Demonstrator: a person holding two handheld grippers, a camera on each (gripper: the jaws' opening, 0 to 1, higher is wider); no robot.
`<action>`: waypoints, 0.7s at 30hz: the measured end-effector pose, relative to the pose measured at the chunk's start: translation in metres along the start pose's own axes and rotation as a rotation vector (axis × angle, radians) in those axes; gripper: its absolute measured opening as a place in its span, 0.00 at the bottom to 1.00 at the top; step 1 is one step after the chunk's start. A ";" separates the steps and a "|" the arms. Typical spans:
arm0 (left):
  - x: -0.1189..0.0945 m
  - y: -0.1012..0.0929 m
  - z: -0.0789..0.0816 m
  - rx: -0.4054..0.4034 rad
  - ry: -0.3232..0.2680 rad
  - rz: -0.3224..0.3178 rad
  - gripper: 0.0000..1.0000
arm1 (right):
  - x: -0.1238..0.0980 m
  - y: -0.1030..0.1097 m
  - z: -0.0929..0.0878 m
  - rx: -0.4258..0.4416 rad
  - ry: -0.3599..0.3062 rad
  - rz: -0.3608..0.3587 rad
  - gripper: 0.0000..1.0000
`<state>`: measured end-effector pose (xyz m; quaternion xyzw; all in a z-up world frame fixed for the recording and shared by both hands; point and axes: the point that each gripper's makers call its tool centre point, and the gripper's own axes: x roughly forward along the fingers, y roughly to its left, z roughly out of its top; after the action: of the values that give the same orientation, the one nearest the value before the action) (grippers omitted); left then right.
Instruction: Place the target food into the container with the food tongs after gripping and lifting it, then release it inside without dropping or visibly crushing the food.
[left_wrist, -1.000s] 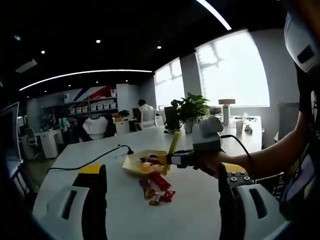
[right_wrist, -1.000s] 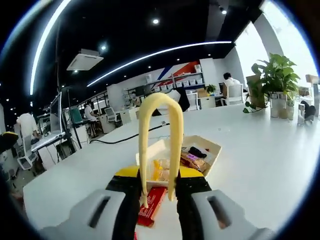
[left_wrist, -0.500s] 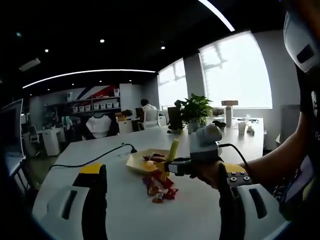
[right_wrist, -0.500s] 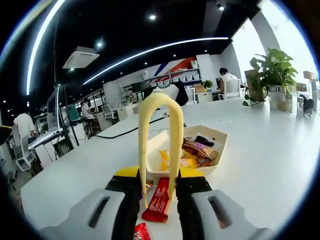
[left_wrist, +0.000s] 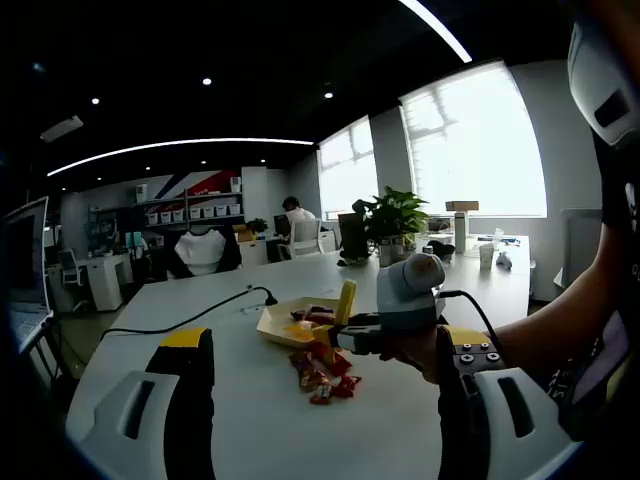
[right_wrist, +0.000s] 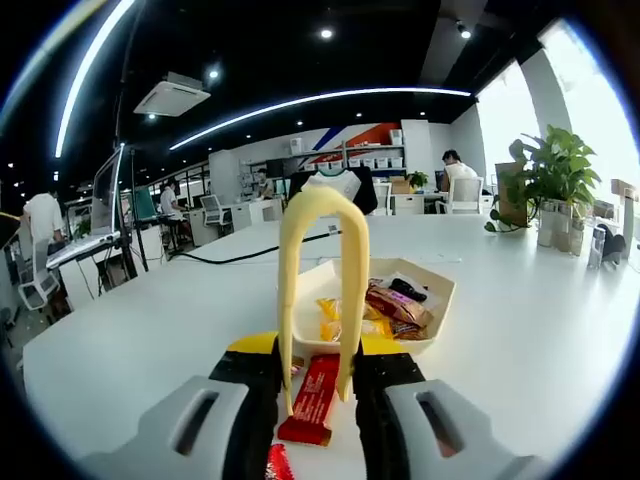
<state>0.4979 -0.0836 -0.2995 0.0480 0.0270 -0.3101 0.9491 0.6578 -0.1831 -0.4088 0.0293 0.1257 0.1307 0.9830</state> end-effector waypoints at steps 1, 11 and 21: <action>0.000 0.000 -0.001 -0.001 0.001 0.001 0.98 | 0.000 0.000 0.000 -0.006 0.003 -0.004 0.25; -0.002 0.003 0.003 0.004 -0.005 0.010 0.98 | 0.006 0.003 -0.008 -0.061 0.049 0.028 0.24; -0.004 0.003 0.004 0.007 -0.009 0.014 0.97 | 0.000 -0.002 -0.013 -0.001 0.077 0.117 0.19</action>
<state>0.4962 -0.0793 -0.2952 0.0502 0.0213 -0.3040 0.9511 0.6554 -0.1848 -0.4220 0.0308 0.1615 0.1890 0.9681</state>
